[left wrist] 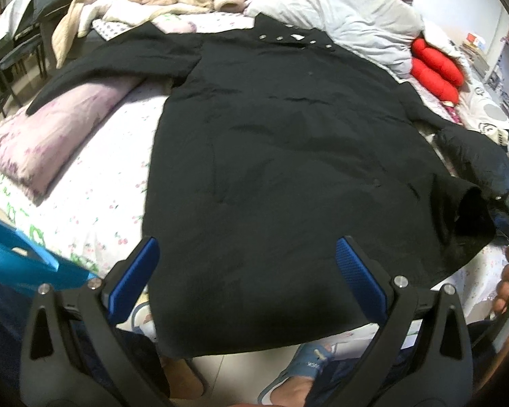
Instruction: Fold large clothes
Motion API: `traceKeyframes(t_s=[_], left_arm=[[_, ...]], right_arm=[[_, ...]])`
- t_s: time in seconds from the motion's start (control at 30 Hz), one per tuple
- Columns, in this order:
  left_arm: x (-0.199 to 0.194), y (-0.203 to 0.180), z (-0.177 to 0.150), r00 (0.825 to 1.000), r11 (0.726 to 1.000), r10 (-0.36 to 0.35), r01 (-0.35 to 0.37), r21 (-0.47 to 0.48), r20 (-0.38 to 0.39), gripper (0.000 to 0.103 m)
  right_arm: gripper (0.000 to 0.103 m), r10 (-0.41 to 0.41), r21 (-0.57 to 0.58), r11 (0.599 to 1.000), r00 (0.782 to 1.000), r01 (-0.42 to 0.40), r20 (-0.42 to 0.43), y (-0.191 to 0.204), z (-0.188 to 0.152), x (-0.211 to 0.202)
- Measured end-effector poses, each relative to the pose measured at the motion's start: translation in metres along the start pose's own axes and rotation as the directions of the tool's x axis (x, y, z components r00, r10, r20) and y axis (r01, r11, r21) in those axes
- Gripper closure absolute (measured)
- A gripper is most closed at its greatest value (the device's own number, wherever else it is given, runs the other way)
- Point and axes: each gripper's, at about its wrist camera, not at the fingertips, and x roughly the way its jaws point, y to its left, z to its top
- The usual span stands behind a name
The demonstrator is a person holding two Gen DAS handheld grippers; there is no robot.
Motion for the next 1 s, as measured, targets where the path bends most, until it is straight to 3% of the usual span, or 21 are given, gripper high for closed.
traceKeyframes(t_s=[0.1, 0.2, 0.27, 0.37, 0.43, 0.53, 0.77, 0.87, 0.9, 0.97, 1.0], left_arm=[[0.009, 0.019, -0.008, 0.999, 0.999, 0.038, -0.038, -0.025, -0.015, 0.000], [0.023, 0.041, -0.012, 0.995, 0.992, 0.091, -0.095, -0.078, -0.043, 0.001], [0.031, 0.049, -0.015, 0.992, 0.988, 0.109, -0.115, -0.101, -0.060, 0.001], [0.043, 0.047, -0.019, 0.989, 0.989, 0.116, -0.124, -0.086, -0.096, 0.001], [0.051, 0.042, -0.021, 0.987, 0.989, 0.117, -0.127, -0.080, -0.112, 0.001], [0.058, 0.042, -0.022, 0.984, 0.988, 0.130, -0.139, -0.068, -0.125, 0.001], [0.079, 0.045, -0.024, 0.978, 0.986, 0.142, -0.153, -0.066, -0.151, 0.001], [0.089, 0.037, -0.029, 0.973, 0.993, 0.105, -0.115, -0.039, -0.207, 0.001], [0.090, 0.037, -0.030, 0.972, 0.993, 0.096, -0.107, -0.041, -0.216, 0.001], [0.087, 0.040, -0.029, 0.974, 0.993, 0.093, -0.106, -0.053, -0.207, 0.001], [0.085, 0.043, -0.027, 0.976, 0.992, 0.091, -0.106, -0.063, -0.197, 0.001]], right_arm=[[0.000, 0.065, 0.148, 0.987, 0.997, -0.057, -0.048, -0.028, 0.002, 0.011], [0.001, 0.245, 0.258, 0.939, 0.969, -0.227, -0.038, -0.038, 0.005, 0.018], [0.005, 0.286, 0.280, 0.923, 0.957, -0.265, -0.037, -0.035, 0.009, 0.023], [0.017, 0.092, 0.198, 0.978, 0.988, -0.067, -0.122, -0.019, 0.009, 0.043], [0.027, -0.031, 0.204, 0.976, 0.977, 0.075, -0.212, -0.026, 0.001, 0.064], [0.030, -0.091, 0.279, 0.944, 0.951, 0.177, -0.295, -0.056, -0.015, 0.079], [0.028, -0.119, 0.220, 0.955, 0.939, 0.197, -0.322, -0.063, -0.026, 0.085], [0.028, -0.246, 0.069, 0.956, 0.909, 0.285, -0.337, -0.049, -0.030, 0.098], [0.028, -0.339, -0.015, 0.936, 0.888, 0.352, -0.310, -0.043, -0.031, 0.097], [0.019, -0.554, -0.139, 0.832, 0.811, 0.536, -0.188, -0.032, -0.032, 0.088], [0.019, -0.588, -0.153, 0.808, 0.794, 0.569, -0.152, -0.030, -0.032, 0.083]])
